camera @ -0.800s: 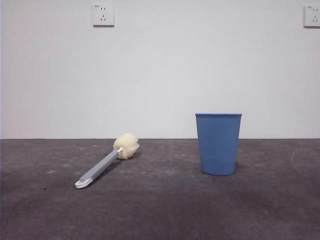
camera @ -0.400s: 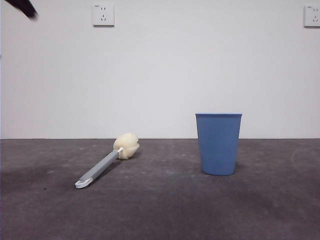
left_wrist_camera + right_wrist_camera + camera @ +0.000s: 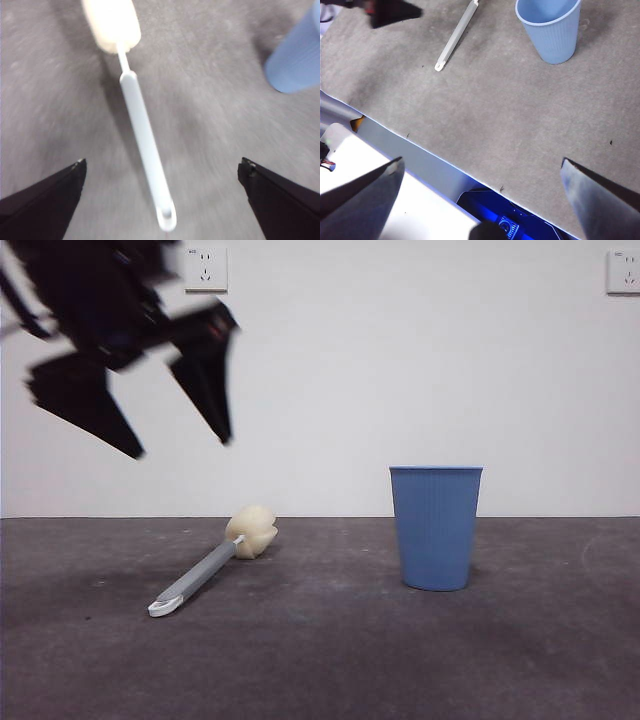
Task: Pick up the cup brush,pick up the cup,insert the brush into the cup,clean the cup,put the cup brush back,put the cup back to the fixed position on the table
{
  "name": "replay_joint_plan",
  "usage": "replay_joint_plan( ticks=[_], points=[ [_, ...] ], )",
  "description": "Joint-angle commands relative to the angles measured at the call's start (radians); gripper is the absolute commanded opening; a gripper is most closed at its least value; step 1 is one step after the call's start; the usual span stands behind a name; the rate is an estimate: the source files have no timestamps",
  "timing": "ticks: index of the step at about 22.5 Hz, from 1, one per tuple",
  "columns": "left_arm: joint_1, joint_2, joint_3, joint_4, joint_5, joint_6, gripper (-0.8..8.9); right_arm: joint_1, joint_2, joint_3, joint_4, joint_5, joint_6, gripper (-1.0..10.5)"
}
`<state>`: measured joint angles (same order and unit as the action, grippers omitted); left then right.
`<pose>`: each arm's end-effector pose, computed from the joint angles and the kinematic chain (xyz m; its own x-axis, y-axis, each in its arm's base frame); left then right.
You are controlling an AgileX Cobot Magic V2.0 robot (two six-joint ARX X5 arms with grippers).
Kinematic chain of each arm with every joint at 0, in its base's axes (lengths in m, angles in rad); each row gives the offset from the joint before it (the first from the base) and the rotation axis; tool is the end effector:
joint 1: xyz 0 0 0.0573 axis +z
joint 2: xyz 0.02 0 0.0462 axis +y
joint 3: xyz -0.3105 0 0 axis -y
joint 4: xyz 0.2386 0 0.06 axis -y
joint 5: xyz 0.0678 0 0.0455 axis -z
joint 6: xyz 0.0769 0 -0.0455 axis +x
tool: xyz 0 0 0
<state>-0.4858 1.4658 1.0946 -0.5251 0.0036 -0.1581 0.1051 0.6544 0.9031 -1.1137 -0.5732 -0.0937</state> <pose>0.2846 -0.1506 0.2686 0.5506 -0.2948 -0.7810 0.3543 0.9296 -0.1011 0.0712 0.0494 0.3086 0.4851 0.5965 -0.6394 -0.5069 0.7877 0.3503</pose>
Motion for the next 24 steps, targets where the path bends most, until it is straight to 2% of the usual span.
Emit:
replay_joint_plan(
  ticks=[1, 9, 12, 20, 24],
  points=[
    [-0.016, 0.11, 0.041, 0.032, -0.024, -0.004, 5.92, 0.002, 0.0, 0.002, 0.005, -0.001, 0.007, 6.3],
    [-0.018, 0.328, 0.049, 0.116, -0.056, -0.052, 5.91, 0.002, 0.0, 0.002, 0.006, 0.003, 0.006, 6.3],
    [-0.018, 0.352, 0.049, 0.154, -0.059, -0.055, 4.64, 0.002, 0.0, 0.002, 0.006, 0.003, 0.006, 6.3],
    [-0.03, 0.399, 0.049, 0.154, -0.08, -0.085, 4.66, 0.002, 0.0, 0.002, 0.006, 0.004, 0.006, 6.3],
    [-0.03, 0.398, 0.049, 0.081, -0.079, -0.085, 4.66, 0.002, 0.0, 0.002, 0.006, 0.004, 0.006, 6.3]
  ],
)
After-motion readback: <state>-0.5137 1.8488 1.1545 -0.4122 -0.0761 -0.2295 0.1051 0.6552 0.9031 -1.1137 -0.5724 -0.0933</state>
